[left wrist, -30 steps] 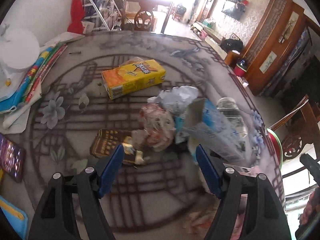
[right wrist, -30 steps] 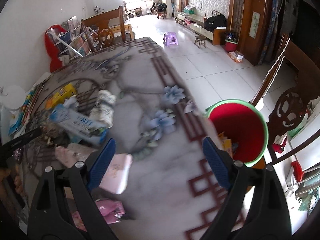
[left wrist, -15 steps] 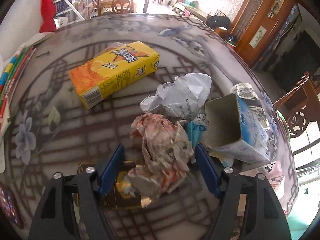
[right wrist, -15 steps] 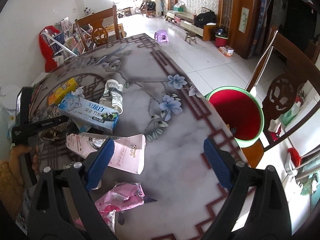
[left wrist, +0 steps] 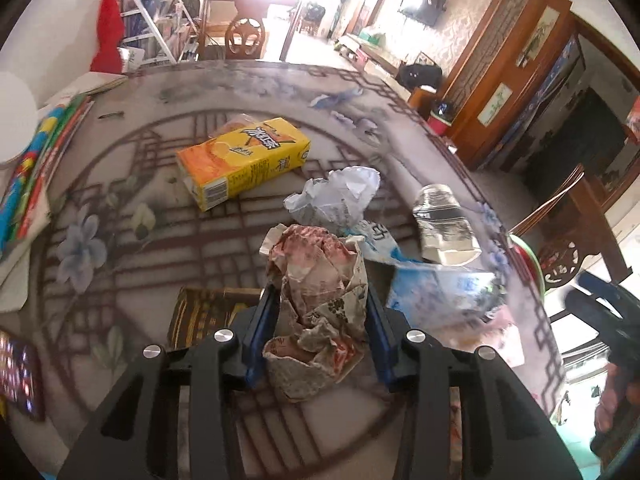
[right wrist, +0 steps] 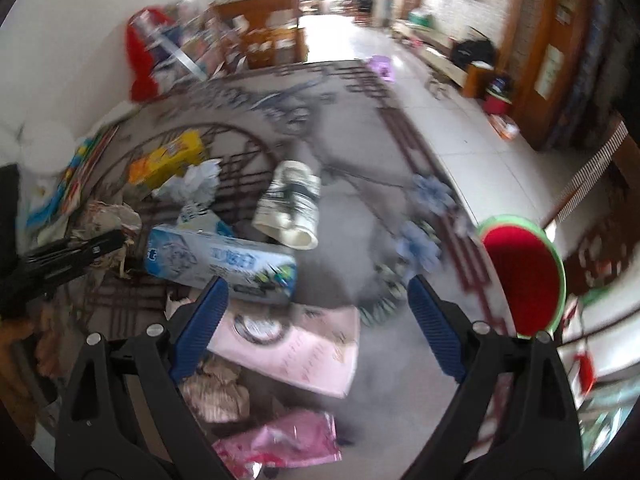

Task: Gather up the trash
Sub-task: 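Return to the table and grasp the crumpled paper with the left gripper, then hold the crumpled paper in the left gripper while the right grasps the toothpaste box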

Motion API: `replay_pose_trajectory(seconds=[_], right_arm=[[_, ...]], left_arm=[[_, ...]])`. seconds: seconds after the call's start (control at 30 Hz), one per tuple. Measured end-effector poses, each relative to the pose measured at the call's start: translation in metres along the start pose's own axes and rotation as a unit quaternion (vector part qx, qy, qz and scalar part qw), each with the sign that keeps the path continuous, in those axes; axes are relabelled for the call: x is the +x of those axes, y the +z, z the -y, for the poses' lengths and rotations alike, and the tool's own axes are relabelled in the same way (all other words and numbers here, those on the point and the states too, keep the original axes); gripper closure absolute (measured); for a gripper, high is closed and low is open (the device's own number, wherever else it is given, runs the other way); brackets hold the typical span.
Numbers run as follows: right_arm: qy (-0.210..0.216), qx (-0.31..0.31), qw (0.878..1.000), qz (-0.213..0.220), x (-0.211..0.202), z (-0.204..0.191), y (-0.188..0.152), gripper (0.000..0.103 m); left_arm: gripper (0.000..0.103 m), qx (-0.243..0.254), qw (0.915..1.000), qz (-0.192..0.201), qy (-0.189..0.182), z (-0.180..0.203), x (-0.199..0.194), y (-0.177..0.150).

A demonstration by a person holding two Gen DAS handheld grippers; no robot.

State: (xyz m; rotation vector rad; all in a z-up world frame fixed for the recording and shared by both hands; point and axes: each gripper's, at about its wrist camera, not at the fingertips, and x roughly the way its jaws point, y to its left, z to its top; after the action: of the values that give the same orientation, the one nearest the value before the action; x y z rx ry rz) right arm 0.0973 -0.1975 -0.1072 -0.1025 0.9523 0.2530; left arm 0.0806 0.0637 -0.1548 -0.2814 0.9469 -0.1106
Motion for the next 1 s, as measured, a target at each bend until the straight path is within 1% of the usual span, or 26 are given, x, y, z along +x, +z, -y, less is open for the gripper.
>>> replay_pose_trajectory(seconds=[0.1, 0.13, 0.23, 0.3, 0.4, 0.43, 0.47, 0.57, 0.6, 0.63, 0.67, 0.7, 0.73, 0.77, 0.87, 0.9, 0.93, 0.97, 1.0], right_arm=[[0.007, -0.070, 0.997, -0.017, 0.022, -0.029, 0.015, 0.014], [0.009, -0.084, 0.996, -0.021, 0.027, -0.035, 0.016, 0.014], [0.013, -0.144, 0.989, -0.037, 0.049, -0.065, 0.020, 0.014], [0.013, -0.177, 0.982, -0.061, 0.067, -0.081, 0.020, 0.014], [0.028, -0.212, 0.972, -0.102, 0.087, -0.098, 0.013, 0.014], [0.029, -0.219, 0.969, -0.109, 0.092, -0.103, 0.011, 0.013], [0.024, -0.230, 0.966, -0.116, 0.099, -0.108, 0.007, 0.010], [0.003, -0.247, 0.962, -0.115, 0.106, -0.116, 0.001, 0.010], [0.000, -0.246, 0.963, -0.112, 0.106, -0.117, 0.000, 0.010], [-0.003, -0.245, 0.964, -0.108, 0.104, -0.117, -0.001, 0.018], [-0.005, -0.242, 0.965, -0.100, 0.101, -0.118, -0.001, 0.032], [-0.006, -0.239, 0.966, -0.093, 0.096, -0.118, -0.001, 0.038], [-0.006, -0.236, 0.968, -0.084, 0.090, -0.117, 0.000, 0.048], [-0.007, -0.235, 0.969, -0.076, 0.085, -0.117, 0.001, 0.062], [0.001, -0.217, 0.974, -0.066, 0.074, -0.115, 0.006, 0.096], [0.004, -0.210, 0.975, -0.067, 0.073, -0.114, 0.008, 0.099], [0.010, -0.205, 0.976, -0.070, 0.072, -0.112, 0.009, 0.099], [0.014, -0.203, 0.976, -0.071, 0.074, -0.110, 0.009, 0.098], [0.018, -0.203, 0.976, -0.071, 0.073, -0.109, 0.009, 0.093]], left_arm=[[0.063, -0.020, 0.9998, 0.006, 0.001, -0.003, -0.014, -0.010], [0.063, -0.025, 0.9997, 0.007, 0.000, -0.004, -0.015, -0.012], [0.063, -0.049, 0.9988, 0.000, -0.003, -0.011, -0.018, -0.020], [0.063, -0.053, 0.9986, -0.006, 0.000, -0.015, -0.017, -0.023], [0.063, -0.058, 0.9983, -0.006, 0.004, -0.019, -0.019, -0.025], [0.063, -0.060, 0.9982, -0.005, 0.005, -0.020, -0.020, -0.025], [0.063, -0.062, 0.9980, -0.004, 0.007, -0.022, -0.021, -0.025], [0.063, -0.066, 0.9978, -0.002, 0.010, -0.025, -0.023, -0.026], [0.063, -0.066, 0.9978, -0.002, 0.010, -0.025, -0.023, -0.026], [0.063, -0.065, 0.9978, -0.001, 0.010, -0.025, -0.024, -0.026], [0.063, -0.064, 0.9979, 0.000, 0.010, -0.025, -0.024, -0.026], [0.063, -0.062, 0.9980, 0.000, 0.010, -0.024, -0.025, -0.026], [0.063, -0.060, 0.9982, 0.000, 0.009, -0.023, -0.025, -0.026], [0.063, -0.058, 0.9983, 0.000, 0.008, -0.022, -0.025, -0.026], [0.063, -0.050, 0.9988, -0.003, 0.002, -0.018, -0.023, -0.025], [0.063, -0.047, 0.9989, -0.004, 0.000, -0.016, -0.023, -0.025], [0.063, -0.044, 0.9990, -0.005, -0.002, -0.015, -0.022, -0.024], [0.063, -0.041, 0.9991, -0.005, -0.004, -0.013, -0.022, -0.024], [0.063, -0.037, 0.9993, -0.006, -0.005, -0.011, -0.022, -0.023]])
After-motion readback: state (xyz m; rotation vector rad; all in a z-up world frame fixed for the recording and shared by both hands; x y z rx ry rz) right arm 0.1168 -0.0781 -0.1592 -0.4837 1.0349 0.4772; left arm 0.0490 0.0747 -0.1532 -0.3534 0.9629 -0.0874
